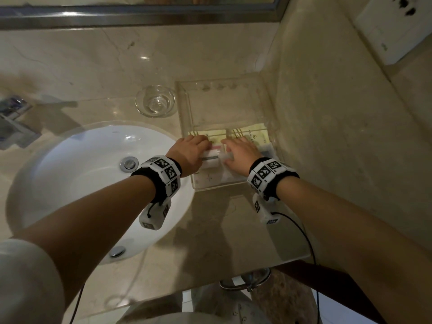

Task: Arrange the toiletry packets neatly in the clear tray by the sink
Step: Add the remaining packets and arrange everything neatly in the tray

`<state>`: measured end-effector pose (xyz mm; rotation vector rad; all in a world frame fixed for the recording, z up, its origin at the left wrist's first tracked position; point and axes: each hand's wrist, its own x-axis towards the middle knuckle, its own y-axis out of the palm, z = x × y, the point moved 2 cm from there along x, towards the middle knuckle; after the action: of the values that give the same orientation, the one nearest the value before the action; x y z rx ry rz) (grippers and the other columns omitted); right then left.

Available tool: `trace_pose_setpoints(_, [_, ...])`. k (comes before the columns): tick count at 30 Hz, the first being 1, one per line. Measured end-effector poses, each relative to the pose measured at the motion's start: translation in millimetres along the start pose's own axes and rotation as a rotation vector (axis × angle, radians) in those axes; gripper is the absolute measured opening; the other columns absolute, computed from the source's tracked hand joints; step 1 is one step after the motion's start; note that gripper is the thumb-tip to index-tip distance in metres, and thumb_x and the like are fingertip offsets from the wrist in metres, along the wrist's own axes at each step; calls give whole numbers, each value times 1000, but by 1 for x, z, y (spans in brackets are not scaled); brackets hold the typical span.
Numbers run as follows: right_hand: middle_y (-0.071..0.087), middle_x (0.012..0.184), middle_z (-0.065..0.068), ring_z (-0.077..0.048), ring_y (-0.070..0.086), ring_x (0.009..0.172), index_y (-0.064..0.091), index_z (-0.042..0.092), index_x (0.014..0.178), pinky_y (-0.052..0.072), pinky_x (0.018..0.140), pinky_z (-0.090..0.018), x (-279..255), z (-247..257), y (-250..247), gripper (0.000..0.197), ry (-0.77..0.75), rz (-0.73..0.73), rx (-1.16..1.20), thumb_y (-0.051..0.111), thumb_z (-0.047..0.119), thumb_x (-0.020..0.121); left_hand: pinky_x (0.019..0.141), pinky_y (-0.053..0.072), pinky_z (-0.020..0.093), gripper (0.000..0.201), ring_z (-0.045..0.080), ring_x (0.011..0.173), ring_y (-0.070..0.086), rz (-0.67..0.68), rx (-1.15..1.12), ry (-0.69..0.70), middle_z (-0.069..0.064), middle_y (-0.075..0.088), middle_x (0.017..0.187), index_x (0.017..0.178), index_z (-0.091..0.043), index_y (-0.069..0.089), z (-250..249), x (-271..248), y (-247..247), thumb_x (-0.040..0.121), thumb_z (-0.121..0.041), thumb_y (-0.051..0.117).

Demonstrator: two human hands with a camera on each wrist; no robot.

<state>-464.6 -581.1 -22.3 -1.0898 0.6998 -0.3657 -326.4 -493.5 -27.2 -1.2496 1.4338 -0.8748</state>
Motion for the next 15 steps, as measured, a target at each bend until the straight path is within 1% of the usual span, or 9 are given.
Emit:
trace_pose_setpoints(3, [46, 140, -1, -25, 36, 130, 40, 22, 138, 29, 109, -40, 3, 1, 2, 52, 12, 3, -3, 53, 29, 88, 110, 30, 38, 48, 31, 132, 38, -35, -37, 49, 12, 39, 147, 137, -9, 43, 1, 4, 2, 89, -12, 47])
trace_pose_setpoints(5, [49, 138, 0, -25, 37, 128, 43, 24, 136, 29, 107, -40, 5, 2, 5, 48, 19, -1, 33, 53, 29, 89, 115, 25, 37, 48, 29, 138, 35, -7, -47, 78, 12, 35, 150, 140, -10, 40, 2, 7, 6, 93, -16, 45])
trace_pose_setpoints(7, [54, 134, 2, -23, 39, 125, 48, 25, 132, 30, 104, -37, 5, 4, 6, 42, 4, -13, 67, 51, 27, 90, 117, 23, 36, 47, 28, 140, 33, 9, -42, 94, 13, 34, 151, 140, -10, 39, 4, 7, 11, 95, -22, 43])
trace_pose_setpoints(10, [57, 130, 4, -21, 41, 124, 52, 24, 129, 30, 102, -34, 6, 7, 6, 37, -33, -10, 97, 50, 24, 92, 116, 27, 39, 46, 30, 137, 37, -8, -56, 101, 15, 40, 147, 137, -6, 44, 7, 5, 13, 96, -26, 41])
trace_pose_setpoints(12, [59, 126, 3, -20, 44, 122, 53, 23, 128, 32, 103, -35, 7, 8, 8, 37, -44, -11, 114, 50, 21, 92, 116, 27, 38, 44, 28, 137, 38, -14, -59, 86, 13, 41, 147, 136, -8, 45, 9, 5, 13, 97, -27, 41])
trace_pose_setpoints(14, [61, 122, 0, -22, 49, 118, 56, 20, 126, 36, 102, -35, 8, 6, 8, 35, -13, -57, 142, 48, 17, 92, 114, 30, 37, 43, 28, 135, 40, -21, -72, 75, 12, 42, 146, 135, -9, 48, 11, 4, 11, 97, -28, 40])
trace_pose_setpoints(15, [62, 121, -3, -23, 51, 116, 56, 18, 125, 38, 100, -35, 9, 4, 6, 34, 22, -91, 160, 47, 15, 92, 111, 34, 38, 44, 31, 131, 45, -33, -70, 87, 15, 46, 143, 131, -8, 51, 11, 3, 9, 95, -30, 40])
